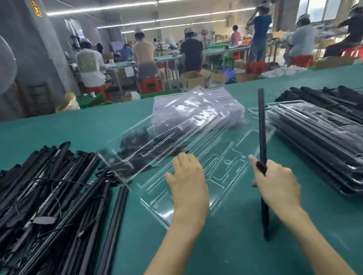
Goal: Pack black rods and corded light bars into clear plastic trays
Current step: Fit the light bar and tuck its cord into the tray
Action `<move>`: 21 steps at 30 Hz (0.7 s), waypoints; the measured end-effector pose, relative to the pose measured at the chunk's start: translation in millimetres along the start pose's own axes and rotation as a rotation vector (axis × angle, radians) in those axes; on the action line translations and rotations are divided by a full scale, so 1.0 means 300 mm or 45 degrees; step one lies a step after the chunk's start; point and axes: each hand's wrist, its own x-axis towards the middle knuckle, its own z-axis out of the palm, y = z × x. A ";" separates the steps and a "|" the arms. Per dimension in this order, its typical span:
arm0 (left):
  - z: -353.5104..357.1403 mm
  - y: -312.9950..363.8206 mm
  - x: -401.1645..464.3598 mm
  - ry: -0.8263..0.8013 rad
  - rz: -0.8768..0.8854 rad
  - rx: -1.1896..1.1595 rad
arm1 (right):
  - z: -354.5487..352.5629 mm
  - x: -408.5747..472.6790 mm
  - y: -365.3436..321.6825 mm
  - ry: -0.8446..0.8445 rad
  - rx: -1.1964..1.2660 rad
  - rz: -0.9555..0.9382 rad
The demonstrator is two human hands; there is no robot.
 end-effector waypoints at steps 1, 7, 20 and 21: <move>0.003 0.012 -0.003 -0.023 -0.019 -0.026 | 0.002 -0.003 -0.007 -0.078 0.157 0.009; 0.029 0.066 -0.025 -0.220 0.012 -0.241 | 0.016 -0.001 -0.063 -0.199 1.022 0.028; -0.015 -0.340 0.130 -0.163 -0.089 -0.625 | -0.170 0.242 -0.014 -1.281 0.944 -0.370; 0.001 -0.370 0.131 -0.218 -0.087 -0.696 | -0.177 0.248 -0.015 -1.380 0.888 -0.422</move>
